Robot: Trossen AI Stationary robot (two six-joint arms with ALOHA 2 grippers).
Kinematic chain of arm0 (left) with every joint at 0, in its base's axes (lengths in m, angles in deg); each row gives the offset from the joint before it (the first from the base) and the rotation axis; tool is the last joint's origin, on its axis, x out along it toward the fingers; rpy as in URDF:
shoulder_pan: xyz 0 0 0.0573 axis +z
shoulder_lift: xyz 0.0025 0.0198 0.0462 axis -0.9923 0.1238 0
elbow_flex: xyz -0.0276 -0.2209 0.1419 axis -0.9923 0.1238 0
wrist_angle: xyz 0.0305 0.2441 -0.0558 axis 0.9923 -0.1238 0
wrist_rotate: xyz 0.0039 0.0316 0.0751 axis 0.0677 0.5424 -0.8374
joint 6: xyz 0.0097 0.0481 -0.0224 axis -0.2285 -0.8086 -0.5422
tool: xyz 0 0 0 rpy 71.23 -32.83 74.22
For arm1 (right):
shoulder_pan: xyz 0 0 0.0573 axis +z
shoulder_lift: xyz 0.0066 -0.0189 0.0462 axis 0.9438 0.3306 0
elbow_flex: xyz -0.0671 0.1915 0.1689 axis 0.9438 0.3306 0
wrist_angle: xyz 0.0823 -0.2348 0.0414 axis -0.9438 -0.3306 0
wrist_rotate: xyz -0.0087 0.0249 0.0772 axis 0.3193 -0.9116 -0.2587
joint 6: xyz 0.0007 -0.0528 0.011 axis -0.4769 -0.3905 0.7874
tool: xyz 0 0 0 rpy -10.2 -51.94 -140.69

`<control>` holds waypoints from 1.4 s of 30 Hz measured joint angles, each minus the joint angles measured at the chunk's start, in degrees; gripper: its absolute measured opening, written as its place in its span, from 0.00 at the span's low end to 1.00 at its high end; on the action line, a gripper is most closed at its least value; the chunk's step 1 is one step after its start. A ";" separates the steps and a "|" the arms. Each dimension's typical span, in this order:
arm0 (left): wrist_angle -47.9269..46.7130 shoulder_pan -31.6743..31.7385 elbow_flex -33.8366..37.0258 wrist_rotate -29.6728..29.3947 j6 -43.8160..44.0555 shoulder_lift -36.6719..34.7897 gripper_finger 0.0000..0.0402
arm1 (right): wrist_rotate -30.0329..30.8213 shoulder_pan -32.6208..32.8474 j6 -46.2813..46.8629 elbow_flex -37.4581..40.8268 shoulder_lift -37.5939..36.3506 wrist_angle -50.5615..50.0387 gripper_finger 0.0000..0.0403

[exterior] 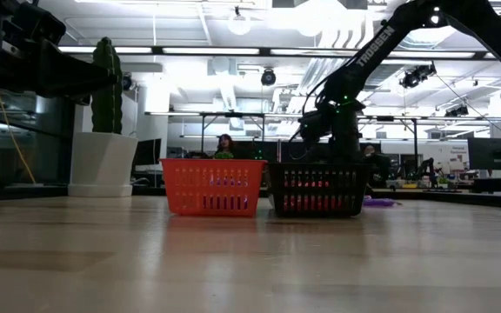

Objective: Sort spring keychains
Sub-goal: Put the violet spring keychain into the orange bin

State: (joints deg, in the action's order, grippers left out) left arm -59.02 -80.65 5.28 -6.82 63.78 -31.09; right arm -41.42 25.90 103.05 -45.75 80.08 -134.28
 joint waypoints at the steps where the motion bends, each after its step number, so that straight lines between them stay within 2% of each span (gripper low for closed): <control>1: 0.02 0.00 0.00 0.00 0.00 -0.02 0.30 | 0.15 0.14 -0.47 0.00 0.04 0.00 0.21; 12: 0.01 0.00 0.00 0.02 0.00 -0.02 0.30 | 2.57 2.22 -2.67 0.12 -1.06 0.42 0.07; 24: 0.02 0.00 0.00 0.02 0.01 -0.02 0.30 | 4.12 7.31 -5.34 0.26 -10.49 -0.94 0.06; 34: 0.02 0.00 0.00 0.00 0.00 0.00 0.30 | 4.20 20.17 -8.64 0.13 -21.32 0.57 0.06; 42: 0.02 0.00 0.00 0.02 0.02 -0.02 0.30 | 5.64 33.52 -6.91 0.13 -21.68 6.26 0.07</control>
State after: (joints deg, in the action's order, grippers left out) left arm -59.00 -80.65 5.28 -6.80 63.80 -31.11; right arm -35.78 59.42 96.14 -45.62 58.39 -128.02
